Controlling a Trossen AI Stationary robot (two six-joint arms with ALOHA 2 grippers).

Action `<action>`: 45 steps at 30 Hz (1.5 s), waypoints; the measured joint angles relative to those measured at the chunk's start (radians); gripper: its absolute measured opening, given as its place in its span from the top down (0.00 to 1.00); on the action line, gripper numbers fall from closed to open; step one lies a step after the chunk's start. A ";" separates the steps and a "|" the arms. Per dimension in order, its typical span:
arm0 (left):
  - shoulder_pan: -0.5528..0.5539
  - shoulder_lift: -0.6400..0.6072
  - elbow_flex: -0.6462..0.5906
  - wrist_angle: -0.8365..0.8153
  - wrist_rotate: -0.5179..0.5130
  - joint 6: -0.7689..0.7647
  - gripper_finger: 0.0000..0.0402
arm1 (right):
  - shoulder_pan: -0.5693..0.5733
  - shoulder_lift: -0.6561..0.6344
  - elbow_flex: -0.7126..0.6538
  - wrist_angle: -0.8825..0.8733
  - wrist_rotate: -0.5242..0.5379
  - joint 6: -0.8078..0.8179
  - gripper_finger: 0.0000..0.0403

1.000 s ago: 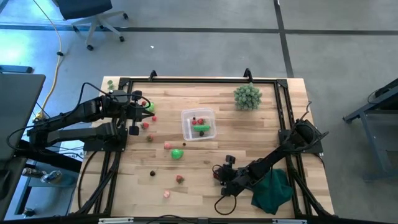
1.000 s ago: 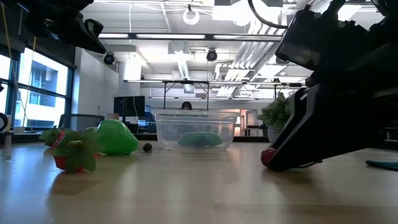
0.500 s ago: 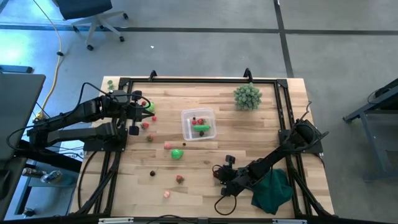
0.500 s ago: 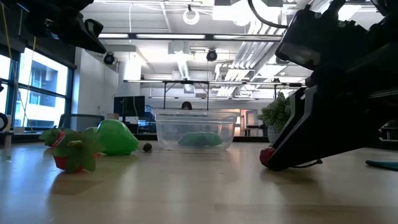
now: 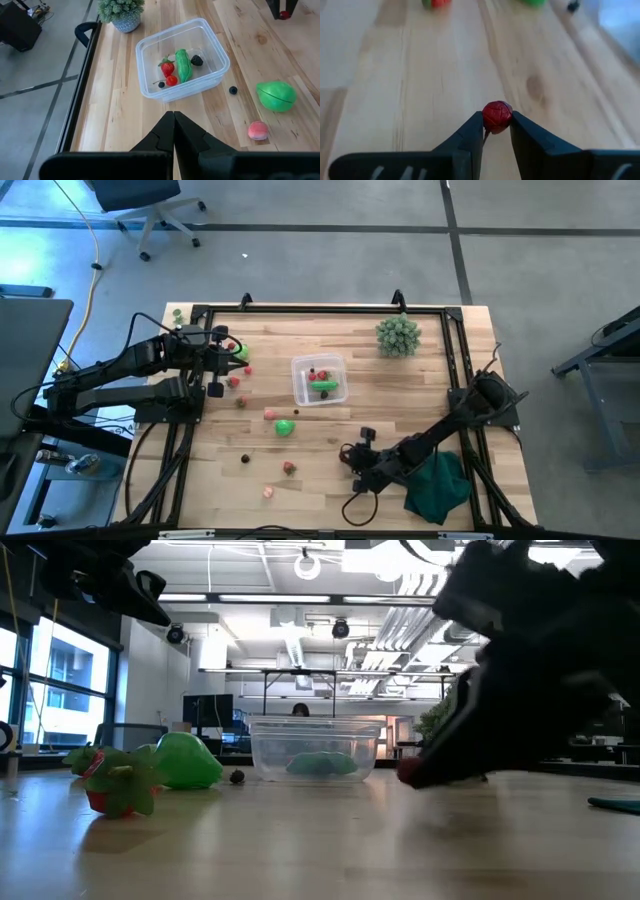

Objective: Pick and placing Produce into tupperware
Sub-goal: Put the red cherry into the transparent bin

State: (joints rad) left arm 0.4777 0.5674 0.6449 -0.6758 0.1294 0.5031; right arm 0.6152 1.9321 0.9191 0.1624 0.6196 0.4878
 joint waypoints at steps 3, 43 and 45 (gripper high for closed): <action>0.000 0.000 0.000 0.000 0.000 0.000 1.00 | -0.010 -0.021 0.023 0.013 0.019 -0.072 0.81; 0.000 0.000 0.000 0.000 0.000 0.000 1.00 | -0.795 -0.014 0.298 -0.203 -0.744 -0.485 0.81; 0.000 0.000 0.000 0.000 0.000 0.000 1.00 | -0.792 0.003 0.297 -0.207 -0.744 -0.485 0.81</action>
State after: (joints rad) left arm 0.4777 0.5671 0.6449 -0.6758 0.1295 0.5030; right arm -0.1773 1.9355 1.2163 -0.0444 -0.1246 0.0025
